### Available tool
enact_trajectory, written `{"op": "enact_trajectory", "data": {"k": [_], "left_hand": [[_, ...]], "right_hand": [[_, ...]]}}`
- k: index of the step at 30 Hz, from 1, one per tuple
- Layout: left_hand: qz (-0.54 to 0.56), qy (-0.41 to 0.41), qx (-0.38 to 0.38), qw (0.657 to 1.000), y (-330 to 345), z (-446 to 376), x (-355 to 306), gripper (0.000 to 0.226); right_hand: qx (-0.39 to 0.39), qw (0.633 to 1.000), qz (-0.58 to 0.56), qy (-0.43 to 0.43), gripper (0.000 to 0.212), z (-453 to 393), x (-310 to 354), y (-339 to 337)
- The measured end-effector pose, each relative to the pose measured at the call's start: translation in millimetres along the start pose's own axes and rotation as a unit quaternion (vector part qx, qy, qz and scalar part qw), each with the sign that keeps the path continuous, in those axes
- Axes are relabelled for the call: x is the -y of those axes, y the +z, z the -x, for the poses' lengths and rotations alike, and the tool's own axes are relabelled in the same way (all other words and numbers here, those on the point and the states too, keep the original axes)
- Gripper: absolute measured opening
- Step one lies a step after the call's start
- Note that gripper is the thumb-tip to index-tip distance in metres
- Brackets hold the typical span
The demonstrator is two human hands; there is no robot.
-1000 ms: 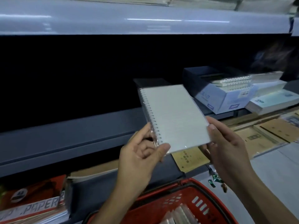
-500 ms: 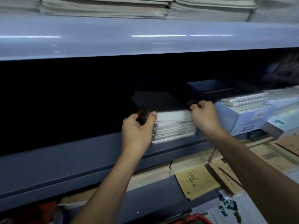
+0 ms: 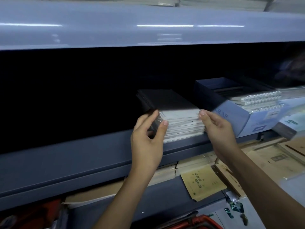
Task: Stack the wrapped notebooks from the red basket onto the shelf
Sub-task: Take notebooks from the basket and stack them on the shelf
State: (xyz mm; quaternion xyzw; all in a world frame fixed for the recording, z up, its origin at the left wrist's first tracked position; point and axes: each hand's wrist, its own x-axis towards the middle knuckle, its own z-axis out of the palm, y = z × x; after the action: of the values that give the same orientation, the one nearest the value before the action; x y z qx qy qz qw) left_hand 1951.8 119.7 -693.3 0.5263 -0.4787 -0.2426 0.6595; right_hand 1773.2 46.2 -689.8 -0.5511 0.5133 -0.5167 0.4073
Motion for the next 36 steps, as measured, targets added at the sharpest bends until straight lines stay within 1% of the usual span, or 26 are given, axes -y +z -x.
{"op": "enact_trajectory", "data": {"k": [2, 4, 7, 9, 14, 18, 21, 23, 25, 28, 30, 33, 34, 36], "left_hand": [[0.001, 0.003, 0.000, 1.000, -3, 2, -3, 0.038], [-0.008, 0.013, 0.000, 1.000, -8, 8, -8, 0.042], [-0.014, 0.014, 0.011, 1.000, -17, 20, -15, 0.047], [-0.017, 0.012, 0.018, 1.000, -23, 30, -20, 0.047], [-0.020, -0.001, 0.017, 1.000, -43, 70, -28, 0.037], [-0.030, -0.055, 0.027, 0.998, -61, 129, 2, 0.030], [-0.059, -0.102, 0.076, 0.990, -68, 187, 34, 0.029], [-0.074, -0.151, 0.117, 0.979, -72, 224, 54, 0.033], [-0.081, -0.191, 0.157, 0.966, -77, 253, 72, 0.035], [-0.098, -0.230, 0.207, 0.946, -83, 276, 91, 0.039], [-0.096, -0.255, 0.202, 0.941, -87, 279, 101, 0.038], [-0.093, -0.284, 0.175, 0.938, -92, 279, 120, 0.032], [-0.093, -0.291, 0.167, 0.937, -93, 278, 126, 0.031], [-0.096, -0.304, 0.153, 0.935, -95, 277, 138, 0.030]], "right_hand": [[-0.003, 1.000, 0.015, -0.010, 0.038, 4, 0, 0], [-0.030, 0.999, 0.022, -0.024, 0.051, 17, 5, -1], [-0.063, 0.994, 0.055, -0.070, 0.056, 46, 13, -5], [-0.050, 0.990, 0.084, -0.099, 0.053, 70, 15, -8], [-0.013, 0.981, 0.156, -0.112, 0.049, 140, 9, -18], [0.012, 0.979, 0.195, -0.064, 0.033, 202, -31, -27], [0.059, 0.967, 0.248, -0.028, 0.023, 247, -81, -31], [0.084, 0.954, 0.287, -0.001, 0.016, 274, -122, -28], [0.141, 0.934, 0.323, 0.059, 0.016, 293, -156, -19], [0.232, 0.877, 0.391, 0.156, 0.027, 312, -193, -8], [0.269, 0.848, 0.416, 0.191, 0.026, 319, -210, -8], [0.314, 0.811, 0.448, 0.207, 0.022, 321, -224, -6], [0.316, 0.801, 0.465, 0.206, 0.024, 320, -224, -3], [0.307, 0.798, 0.473, 0.215, 0.033, 317, -225, 5]]}}
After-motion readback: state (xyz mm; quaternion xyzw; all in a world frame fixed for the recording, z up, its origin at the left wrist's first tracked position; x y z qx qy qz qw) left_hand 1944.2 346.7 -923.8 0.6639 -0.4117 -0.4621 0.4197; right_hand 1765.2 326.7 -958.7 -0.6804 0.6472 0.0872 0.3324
